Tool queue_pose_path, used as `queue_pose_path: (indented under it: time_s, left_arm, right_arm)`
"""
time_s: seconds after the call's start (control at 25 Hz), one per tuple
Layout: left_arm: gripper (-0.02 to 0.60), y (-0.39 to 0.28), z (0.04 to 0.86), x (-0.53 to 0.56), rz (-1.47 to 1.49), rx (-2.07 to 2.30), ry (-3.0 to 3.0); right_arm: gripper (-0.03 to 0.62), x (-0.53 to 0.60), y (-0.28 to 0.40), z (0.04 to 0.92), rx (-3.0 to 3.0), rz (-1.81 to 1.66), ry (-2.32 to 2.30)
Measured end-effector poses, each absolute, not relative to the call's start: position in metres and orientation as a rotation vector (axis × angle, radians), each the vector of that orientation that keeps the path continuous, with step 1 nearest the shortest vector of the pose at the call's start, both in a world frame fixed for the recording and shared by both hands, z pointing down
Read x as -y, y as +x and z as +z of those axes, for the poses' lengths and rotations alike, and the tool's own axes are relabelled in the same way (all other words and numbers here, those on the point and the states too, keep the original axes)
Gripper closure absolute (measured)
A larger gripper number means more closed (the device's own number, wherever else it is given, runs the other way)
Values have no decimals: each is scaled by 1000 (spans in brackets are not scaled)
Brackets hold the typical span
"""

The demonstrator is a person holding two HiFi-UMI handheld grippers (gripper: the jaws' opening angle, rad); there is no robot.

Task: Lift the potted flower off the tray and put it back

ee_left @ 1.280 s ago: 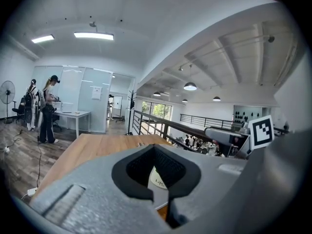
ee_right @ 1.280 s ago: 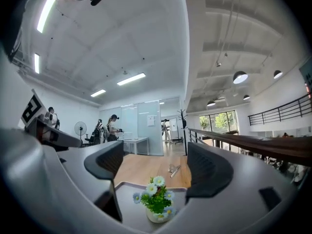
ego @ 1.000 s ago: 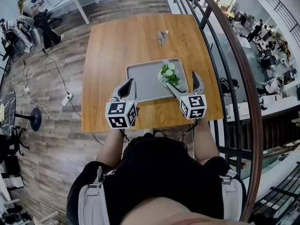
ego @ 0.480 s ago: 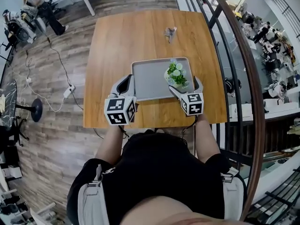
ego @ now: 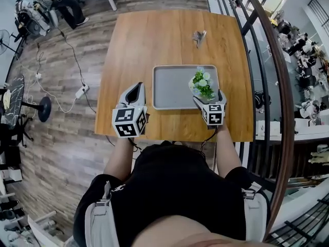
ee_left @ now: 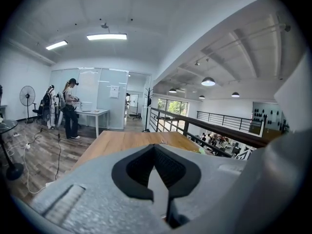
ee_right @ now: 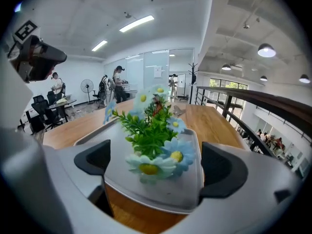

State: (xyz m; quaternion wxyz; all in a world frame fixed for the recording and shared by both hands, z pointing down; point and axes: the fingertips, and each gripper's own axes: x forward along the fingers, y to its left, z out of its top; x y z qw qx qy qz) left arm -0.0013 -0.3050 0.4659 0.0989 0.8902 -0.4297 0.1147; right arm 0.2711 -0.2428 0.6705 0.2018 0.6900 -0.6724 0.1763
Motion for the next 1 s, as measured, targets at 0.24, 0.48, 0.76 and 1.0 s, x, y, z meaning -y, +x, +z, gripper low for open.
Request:
queue_pose_path:
  time_s: [0.24,0.48,0.76,1.0]
  left_arm:
    - [569,-16,473,306,375,1328,2597]
    - [569,-29,474,307,405,1381,2567]
    - [569,-40,476,310,421,1432,2540]
    - [569,-49,476,310,425,1454,2523]
  right_arm:
    - [25,256,279,692,1947,559,1943]
    - [25,268,280,709,1995,633,1935]
    - [26,286,275,723,2006,632,1857]
    - [131,287,278,732,1940,681,1837]
